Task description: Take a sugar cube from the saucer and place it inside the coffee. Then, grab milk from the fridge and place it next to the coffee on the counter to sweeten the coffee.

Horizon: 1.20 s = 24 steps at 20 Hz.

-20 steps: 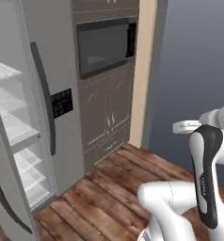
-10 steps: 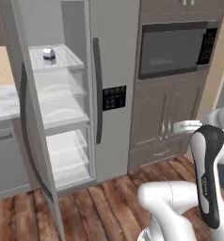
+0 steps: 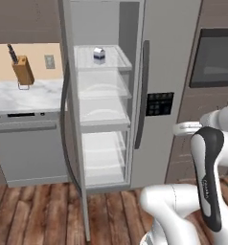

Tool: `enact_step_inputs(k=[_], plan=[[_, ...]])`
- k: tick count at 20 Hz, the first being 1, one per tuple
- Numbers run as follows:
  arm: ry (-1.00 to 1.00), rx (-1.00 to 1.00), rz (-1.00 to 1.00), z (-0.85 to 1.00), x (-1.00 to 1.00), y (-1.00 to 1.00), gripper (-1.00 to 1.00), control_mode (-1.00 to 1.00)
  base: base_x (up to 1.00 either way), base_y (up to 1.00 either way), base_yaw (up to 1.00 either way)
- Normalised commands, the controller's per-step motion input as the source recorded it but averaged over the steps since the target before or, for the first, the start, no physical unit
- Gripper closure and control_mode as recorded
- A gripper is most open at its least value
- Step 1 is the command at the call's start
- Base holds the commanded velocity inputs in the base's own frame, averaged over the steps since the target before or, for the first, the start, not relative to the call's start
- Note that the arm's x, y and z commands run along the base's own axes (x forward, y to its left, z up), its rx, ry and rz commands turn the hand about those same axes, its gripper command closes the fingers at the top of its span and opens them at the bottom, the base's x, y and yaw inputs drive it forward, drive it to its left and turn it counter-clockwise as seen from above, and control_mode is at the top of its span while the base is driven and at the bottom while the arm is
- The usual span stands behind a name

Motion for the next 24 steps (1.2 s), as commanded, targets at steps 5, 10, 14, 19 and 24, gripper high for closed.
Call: enact_step_inputs(k=[5, 10, 14, 19, 24], plan=[[0.0, 0.0, 0.0, 0.0, 0.0, 0.0, 1.0, 1.0, 0.12, 0.11, 0.05], [0.0, 0.0, 0.0, 0.0, 0.0, 0.0, 1.0, 1.0, 0.31, 0.0, 0.0], [0.0, 0.0, 0.0, 0.0, 0.0, 0.0, 1.0, 1.0, 0.51, 0.0, 0.0], [0.0, 0.0, 0.0, 0.0, 0.0, 0.0, 1.0, 1.0, 0.73, 0.0, 0.01], [0.0, 0.0, 0.0, 0.0, 0.0, 0.0, 1.0, 1.0, 0.56, 0.0, 0.02]])
